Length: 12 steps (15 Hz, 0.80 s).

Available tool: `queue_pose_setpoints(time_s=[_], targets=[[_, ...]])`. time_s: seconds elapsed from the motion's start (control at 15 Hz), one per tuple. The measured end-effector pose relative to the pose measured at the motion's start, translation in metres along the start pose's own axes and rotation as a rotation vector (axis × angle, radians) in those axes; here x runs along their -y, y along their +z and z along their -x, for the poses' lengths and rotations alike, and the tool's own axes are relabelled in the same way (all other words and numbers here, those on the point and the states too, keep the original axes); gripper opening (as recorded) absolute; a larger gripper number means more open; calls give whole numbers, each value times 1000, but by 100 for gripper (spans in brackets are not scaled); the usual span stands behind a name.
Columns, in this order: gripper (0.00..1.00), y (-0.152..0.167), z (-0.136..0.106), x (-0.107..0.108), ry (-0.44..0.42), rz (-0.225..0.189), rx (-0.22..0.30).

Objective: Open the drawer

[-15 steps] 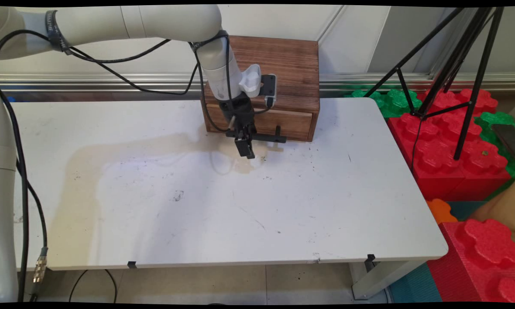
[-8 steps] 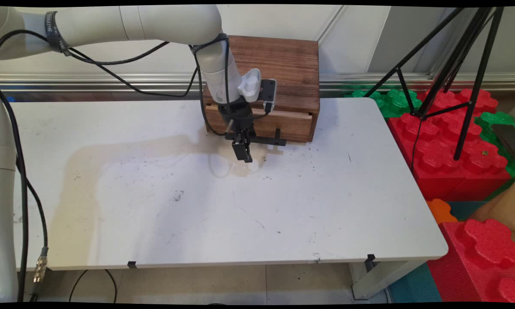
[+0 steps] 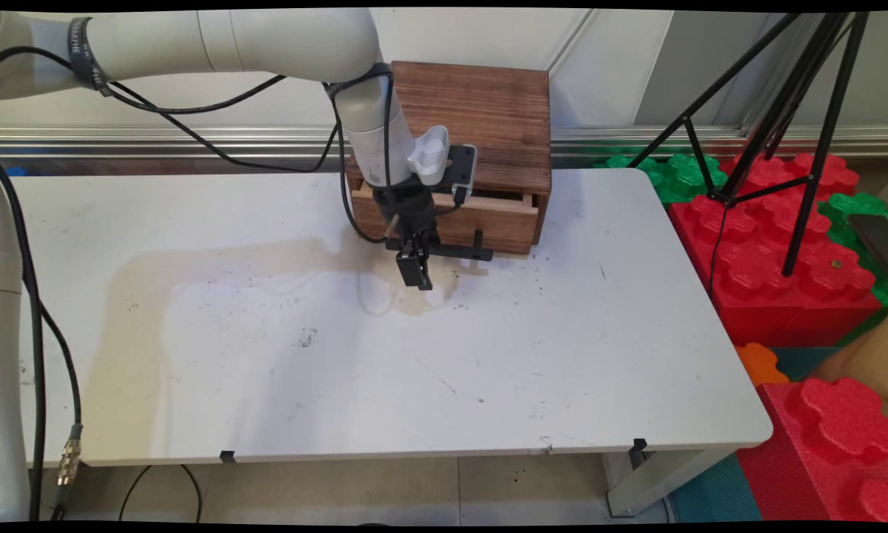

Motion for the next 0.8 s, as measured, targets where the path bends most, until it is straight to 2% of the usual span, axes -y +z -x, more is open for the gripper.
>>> queue_pose_setpoints(time_s=[0.8], targets=[[100,-4,-7,-39,26,48,-9]])
